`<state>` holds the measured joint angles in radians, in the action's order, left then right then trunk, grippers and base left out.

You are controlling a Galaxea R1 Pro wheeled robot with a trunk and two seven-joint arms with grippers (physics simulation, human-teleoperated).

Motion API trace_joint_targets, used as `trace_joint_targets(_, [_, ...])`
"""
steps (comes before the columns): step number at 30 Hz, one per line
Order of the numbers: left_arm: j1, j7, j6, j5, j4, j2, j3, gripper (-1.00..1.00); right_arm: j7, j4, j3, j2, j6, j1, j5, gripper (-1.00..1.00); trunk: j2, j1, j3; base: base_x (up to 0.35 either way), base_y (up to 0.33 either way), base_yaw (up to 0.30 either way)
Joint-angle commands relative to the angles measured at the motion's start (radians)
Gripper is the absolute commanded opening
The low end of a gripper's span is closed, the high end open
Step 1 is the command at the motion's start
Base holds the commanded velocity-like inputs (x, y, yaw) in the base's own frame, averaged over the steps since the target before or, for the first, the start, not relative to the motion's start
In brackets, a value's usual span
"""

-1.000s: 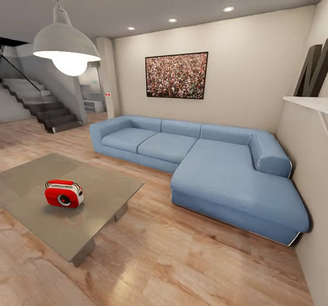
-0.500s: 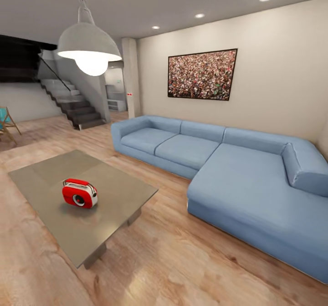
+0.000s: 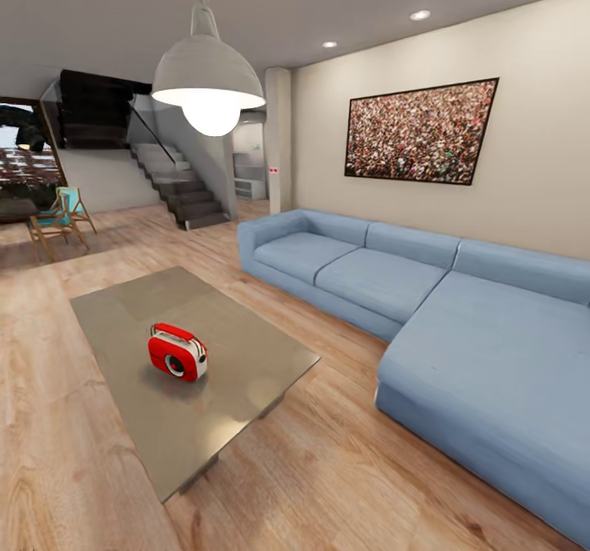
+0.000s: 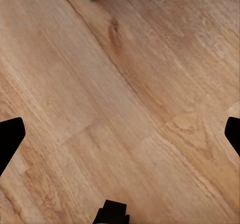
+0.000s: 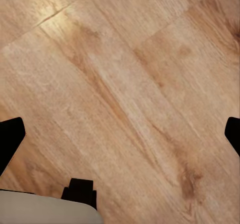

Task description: Turn on the radio receiver that's on the table in the living room.

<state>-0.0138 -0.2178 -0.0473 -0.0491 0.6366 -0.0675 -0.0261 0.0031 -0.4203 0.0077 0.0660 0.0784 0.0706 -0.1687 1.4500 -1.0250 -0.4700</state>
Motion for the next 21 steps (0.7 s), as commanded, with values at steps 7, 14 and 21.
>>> trace_joint_targets(7, [0.000, 0.000, -0.002, 0.000, 0.000, 0.000, 0.000, 1.00, 0.000, 0.000, 0.000, 0.000, 0.000, 0.000, 0.000, 1.00, 0.000, 0.000, 0.000, 0.047, 0.008, 0.298])
trace_joint_targets(14, [0.000, 0.000, -0.002, 0.000, 0.000, 0.001, 0.000, 1.00, 0.000, 0.000, 0.000, 0.000, 0.000, 0.000, 0.000, 1.00, 0.000, 0.000, 0.000, 0.126, 0.000, 0.298])
trace_joint_targets(21, [0.000, -0.001, -0.001, 0.000, 0.000, 0.002, 0.000, 1.00, 0.000, 0.000, 0.000, 0.000, 0.000, 0.000, 0.000, 1.00, 0.000, 0.000, 0.000, 0.320, 0.000, 0.298])
